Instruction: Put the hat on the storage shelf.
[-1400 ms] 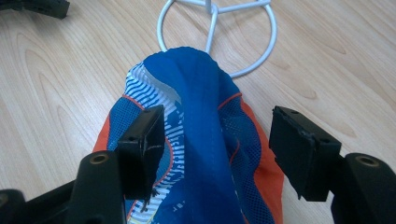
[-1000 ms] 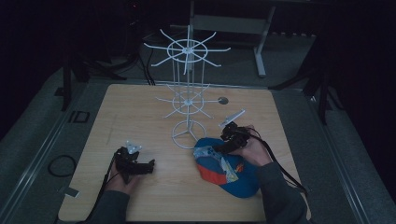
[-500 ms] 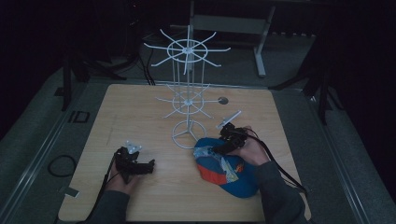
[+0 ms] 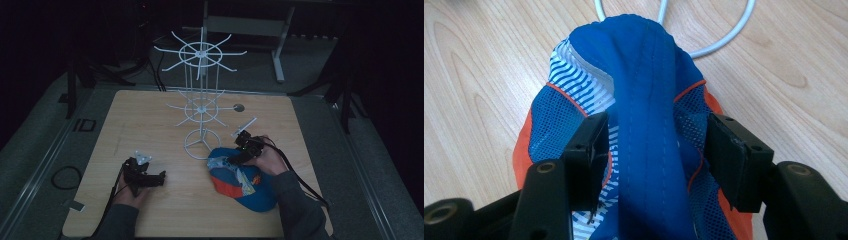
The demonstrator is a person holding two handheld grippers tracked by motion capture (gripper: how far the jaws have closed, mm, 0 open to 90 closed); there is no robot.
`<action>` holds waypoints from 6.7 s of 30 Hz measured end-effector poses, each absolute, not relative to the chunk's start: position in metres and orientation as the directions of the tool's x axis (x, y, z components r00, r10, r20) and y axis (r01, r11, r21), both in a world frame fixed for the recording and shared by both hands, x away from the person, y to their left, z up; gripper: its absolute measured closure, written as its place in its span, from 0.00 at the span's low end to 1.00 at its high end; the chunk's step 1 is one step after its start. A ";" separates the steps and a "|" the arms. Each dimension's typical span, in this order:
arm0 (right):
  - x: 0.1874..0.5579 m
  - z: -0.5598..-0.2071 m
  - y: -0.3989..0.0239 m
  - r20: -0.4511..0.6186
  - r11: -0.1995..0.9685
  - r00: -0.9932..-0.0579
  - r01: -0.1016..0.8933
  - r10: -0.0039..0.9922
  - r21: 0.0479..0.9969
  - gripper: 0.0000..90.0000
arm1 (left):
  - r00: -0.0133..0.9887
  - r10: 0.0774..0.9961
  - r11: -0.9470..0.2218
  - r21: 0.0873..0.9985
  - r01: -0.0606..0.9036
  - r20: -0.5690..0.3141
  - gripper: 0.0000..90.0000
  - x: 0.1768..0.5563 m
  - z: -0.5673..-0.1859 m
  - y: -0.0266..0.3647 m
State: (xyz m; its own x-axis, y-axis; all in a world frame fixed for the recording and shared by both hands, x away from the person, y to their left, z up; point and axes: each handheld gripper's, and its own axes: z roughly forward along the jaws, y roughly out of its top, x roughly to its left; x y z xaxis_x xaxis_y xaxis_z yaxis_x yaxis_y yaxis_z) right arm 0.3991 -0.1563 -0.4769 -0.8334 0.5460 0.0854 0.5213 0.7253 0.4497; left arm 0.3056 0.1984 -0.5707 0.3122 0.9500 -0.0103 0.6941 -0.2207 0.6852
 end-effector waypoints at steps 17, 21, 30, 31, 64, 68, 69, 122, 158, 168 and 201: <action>0.410 -0.487 -0.147 0.099 0.751 -0.833 0.537 0.544 0.385 0.51 | 0.312 0.950 -0.221 0.685 0.694 -0.010 0.00 0.306 -0.571 0.198; 0.413 -0.492 -0.144 0.093 0.769 -0.841 0.527 0.533 0.361 0.60 | 0.312 0.950 -0.221 0.685 0.694 -0.010 0.00 0.306 -0.571 0.198; 0.408 -0.491 -0.140 0.063 0.811 -0.869 0.482 0.491 0.332 0.95 | 0.313 0.950 -0.221 0.686 0.694 -0.010 0.00 0.306 -0.571 0.198; 0.407 -0.489 -0.141 0.055 0.813 -0.874 0.471 0.483 0.343 0.96 | 0.312 0.950 -0.221 0.685 0.694 -0.010 0.00 0.306 -0.571 0.198; 0.362 -0.422 -0.193 0.026 0.587 -0.826 0.422 0.563 0.691 0.97 | 0.312 0.950 -0.221 0.685 0.694 -0.010 0.00 0.306 -0.571 0.198; 0.360 -0.417 -0.198 0.030 0.565 -0.822 0.417 0.569 0.712 0.97 | 0.312 0.950 -0.220 0.685 0.694 -0.011 0.00 0.306 -0.571 0.198; 0.359 -0.415 -0.199 0.029 0.560 -0.819 0.417 0.573 0.716 0.97 | 0.312 0.950 -0.220 0.685 0.694 -0.011 0.00 0.306 -0.571 0.198; 0.326 -0.373 -0.232 -0.019 0.437 -0.767 0.345 0.641 0.831 0.97 | 0.312 0.950 -0.222 0.686 0.693 -0.009 0.00 0.306 -0.571 0.198; 0.322 -0.331 -0.243 0.004 0.304 -0.744 0.277 0.668 0.911 0.97 | 0.312 0.950 -0.220 0.686 0.694 -0.011 0.00 0.306 -0.571 0.198; 0.322 -0.324 -0.244 0.018 0.266 -0.742 0.262 0.670 0.928 0.97 | 0.312 0.950 -0.220 0.686 0.693 -0.010 0.00 0.306 -0.571 0.198; 0.316 -0.292 -0.242 0.006 0.193 -0.764 0.171 0.646 0.966 0.97 | 0.312 0.950 -0.220 0.686 0.693 -0.010 0.00 0.306 -0.571 0.198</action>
